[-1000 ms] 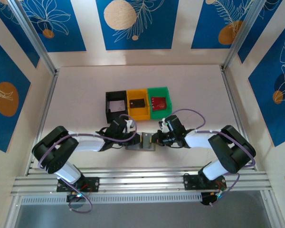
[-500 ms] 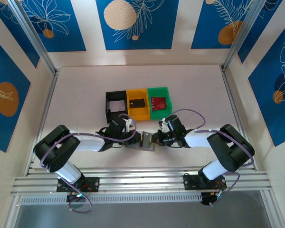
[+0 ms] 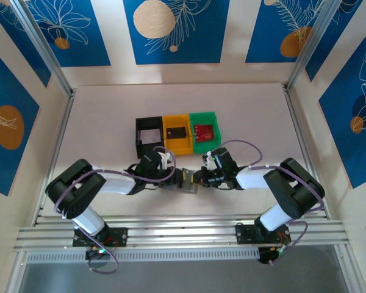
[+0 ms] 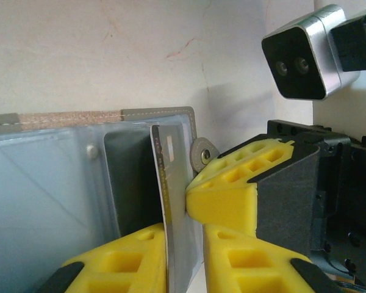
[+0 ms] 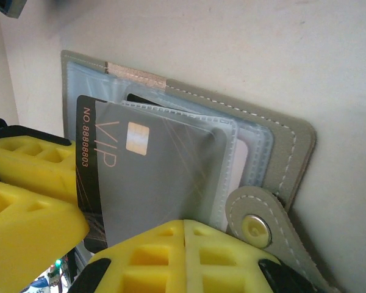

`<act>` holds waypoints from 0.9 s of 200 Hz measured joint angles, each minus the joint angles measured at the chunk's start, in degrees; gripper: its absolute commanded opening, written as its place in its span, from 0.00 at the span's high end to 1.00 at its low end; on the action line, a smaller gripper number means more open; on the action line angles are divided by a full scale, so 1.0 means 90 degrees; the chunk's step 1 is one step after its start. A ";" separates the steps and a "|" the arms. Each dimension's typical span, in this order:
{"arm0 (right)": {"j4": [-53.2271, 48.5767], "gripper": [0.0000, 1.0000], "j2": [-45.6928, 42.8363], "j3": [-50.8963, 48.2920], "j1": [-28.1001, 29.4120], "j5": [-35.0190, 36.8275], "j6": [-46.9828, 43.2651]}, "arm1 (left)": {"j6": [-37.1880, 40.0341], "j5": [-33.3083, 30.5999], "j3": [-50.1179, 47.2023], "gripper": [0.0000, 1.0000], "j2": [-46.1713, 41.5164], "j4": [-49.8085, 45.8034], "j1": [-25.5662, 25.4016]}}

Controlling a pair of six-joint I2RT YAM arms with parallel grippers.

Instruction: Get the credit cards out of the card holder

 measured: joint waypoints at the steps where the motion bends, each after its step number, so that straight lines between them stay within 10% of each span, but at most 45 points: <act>1: -0.0002 1.00 0.0000 0.0000 0.0000 0.0000 0.0000 | -0.0007 0.0000 0.0000 0.84 0.0005 0.0005 0.0000; 45: -0.0002 1.00 -0.0005 0.0000 0.0000 -0.0002 0.0000 | 0.0017 -0.0012 -0.0036 1.00 0.0010 0.0022 0.0012; 180: 0.0019 1.00 -0.0002 0.0000 0.0078 0.0022 -0.0002 | 0.0532 -0.0265 -0.0039 1.00 -0.0799 -0.0942 0.0019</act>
